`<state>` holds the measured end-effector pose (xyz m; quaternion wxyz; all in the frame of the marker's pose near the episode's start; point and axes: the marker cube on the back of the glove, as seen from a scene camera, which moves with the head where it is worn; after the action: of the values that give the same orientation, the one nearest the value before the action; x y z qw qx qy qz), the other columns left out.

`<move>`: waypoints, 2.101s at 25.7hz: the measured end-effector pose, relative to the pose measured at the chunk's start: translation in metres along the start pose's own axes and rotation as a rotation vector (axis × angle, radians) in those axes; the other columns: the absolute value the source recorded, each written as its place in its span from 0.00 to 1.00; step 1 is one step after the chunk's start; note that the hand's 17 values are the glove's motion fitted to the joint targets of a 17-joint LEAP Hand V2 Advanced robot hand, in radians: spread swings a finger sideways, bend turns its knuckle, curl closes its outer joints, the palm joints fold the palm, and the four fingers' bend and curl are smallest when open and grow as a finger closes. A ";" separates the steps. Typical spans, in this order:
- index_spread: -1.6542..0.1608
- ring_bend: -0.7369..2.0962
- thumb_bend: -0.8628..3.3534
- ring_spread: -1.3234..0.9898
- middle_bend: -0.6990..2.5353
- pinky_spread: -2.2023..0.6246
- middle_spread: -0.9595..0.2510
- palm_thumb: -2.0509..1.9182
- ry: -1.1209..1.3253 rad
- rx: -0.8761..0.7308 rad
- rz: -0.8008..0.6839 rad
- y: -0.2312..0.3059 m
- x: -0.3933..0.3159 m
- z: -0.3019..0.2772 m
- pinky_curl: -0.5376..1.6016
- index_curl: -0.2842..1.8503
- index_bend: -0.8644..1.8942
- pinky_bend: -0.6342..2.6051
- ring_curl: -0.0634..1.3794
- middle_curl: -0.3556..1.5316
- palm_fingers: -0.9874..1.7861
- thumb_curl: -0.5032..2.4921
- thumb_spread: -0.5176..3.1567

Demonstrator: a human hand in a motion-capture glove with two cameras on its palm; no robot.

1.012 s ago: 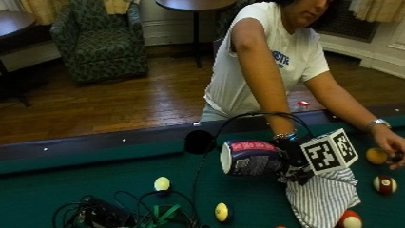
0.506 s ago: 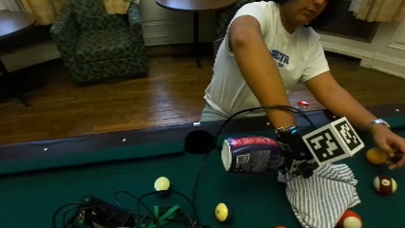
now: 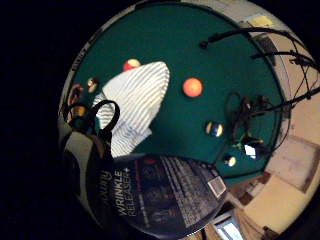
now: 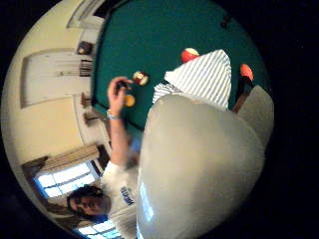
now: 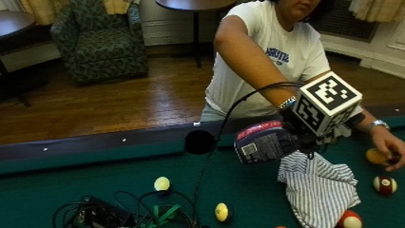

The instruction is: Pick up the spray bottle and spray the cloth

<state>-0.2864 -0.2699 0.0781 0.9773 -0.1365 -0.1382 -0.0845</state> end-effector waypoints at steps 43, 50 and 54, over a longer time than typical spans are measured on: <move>0.76 0.49 0.20 0.48 0.41 0.67 0.62 0.74 -0.932 0.567 -0.265 -0.044 -0.102 0.025 0.43 0.41 0.46 0.32 0.35 0.47 0.86 0.45 0.23; 0.76 0.49 0.20 0.48 0.41 0.67 0.62 0.74 -0.925 0.576 -0.243 -0.093 -0.128 0.038 0.43 0.41 0.46 0.32 0.35 0.47 0.86 0.45 0.23; 0.76 0.49 0.20 0.48 0.41 0.67 0.62 0.74 -0.922 0.626 -0.192 -0.119 -0.131 0.049 0.43 0.41 0.46 0.32 0.35 0.47 0.86 0.45 0.23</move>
<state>-0.4465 -0.3517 0.1135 0.7975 0.1501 -0.5812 -0.0597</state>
